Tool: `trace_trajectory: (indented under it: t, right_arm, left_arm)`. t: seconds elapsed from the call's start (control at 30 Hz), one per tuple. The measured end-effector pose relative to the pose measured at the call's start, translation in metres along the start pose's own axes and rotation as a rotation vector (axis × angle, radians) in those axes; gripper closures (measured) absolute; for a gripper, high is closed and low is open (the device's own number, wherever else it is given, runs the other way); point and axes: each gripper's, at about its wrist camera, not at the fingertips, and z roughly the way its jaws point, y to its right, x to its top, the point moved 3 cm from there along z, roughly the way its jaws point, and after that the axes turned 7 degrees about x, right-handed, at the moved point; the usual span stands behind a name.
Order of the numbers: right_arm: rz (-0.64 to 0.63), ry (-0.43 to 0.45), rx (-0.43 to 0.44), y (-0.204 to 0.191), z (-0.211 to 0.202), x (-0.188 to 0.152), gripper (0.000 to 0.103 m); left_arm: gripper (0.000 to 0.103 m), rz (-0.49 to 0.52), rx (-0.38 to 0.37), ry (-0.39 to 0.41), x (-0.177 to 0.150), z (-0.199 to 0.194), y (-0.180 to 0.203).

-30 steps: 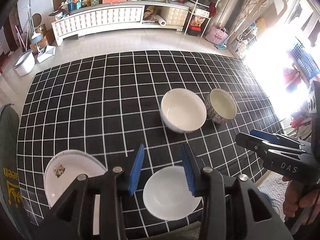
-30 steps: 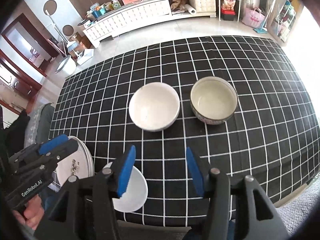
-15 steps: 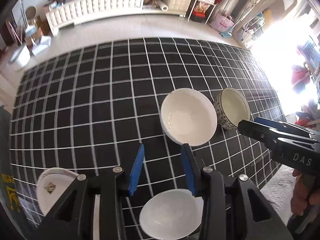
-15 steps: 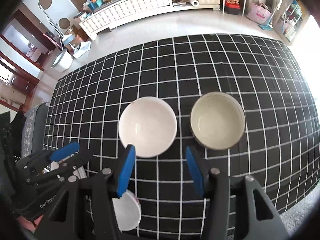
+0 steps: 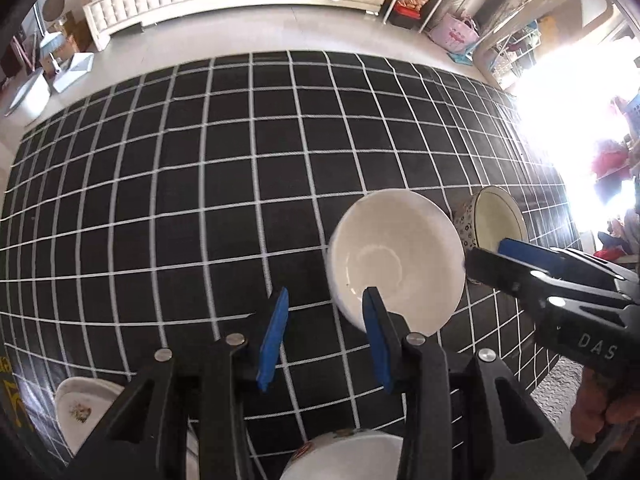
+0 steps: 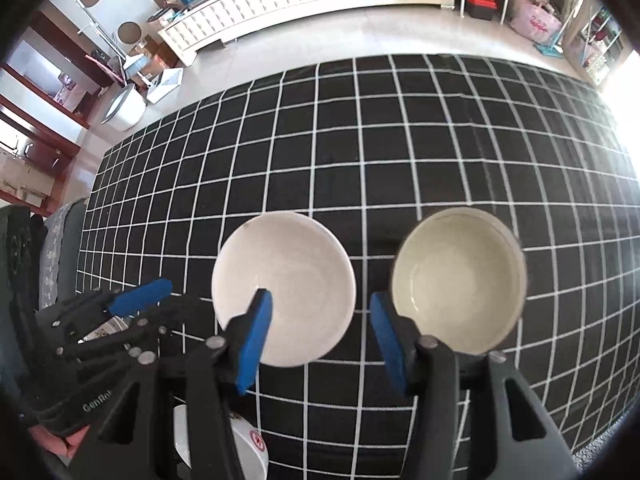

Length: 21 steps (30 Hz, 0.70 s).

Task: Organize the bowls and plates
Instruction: 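Close the right tool on the cream bowl rim and lift it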

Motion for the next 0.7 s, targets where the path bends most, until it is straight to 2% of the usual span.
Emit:
trace_trajectory:
  t: [0.17, 0.37, 0.47, 0.53, 0.6, 0.7]
  right_arm:
    - [0.006, -0.021, -0.003, 0.006, 0.012, 0.001, 0.06]
    - [0.014, -0.038, -0.01, 0.016, 0.021, 0.003, 0.069]
    - [0.013, -0.043, -0.013, 0.014, 0.028, 0.002, 0.078]
    - [-0.01, -0.02, -0.055, 0.014, 0.027, 0.002, 0.088]
    - [-0.033, -0.008, -0.087, 0.013, 0.028, 0.0, 0.093]
    - [-0.024, -0.012, -0.085, 0.016, 0.029, -0.005, 0.096]
  left_arm:
    - [0.07, 0.02, 0.008, -0.001, 0.003, 0.011, 0.007]
    - [0.08, 0.026, 0.018, -0.017, 0.007, 0.027, 0.008]
    - [0.084, 0.023, 0.017, -0.026, 0.006, 0.036, 0.005]
    - [0.09, 0.018, 0.0, -0.026, 0.009, 0.038, 0.005]
    - [0.09, 0.026, 0.006, -0.027, 0.01, 0.04, 0.006]
    - [0.093, 0.048, 0.025, -0.028, 0.01, 0.044, 0.01]
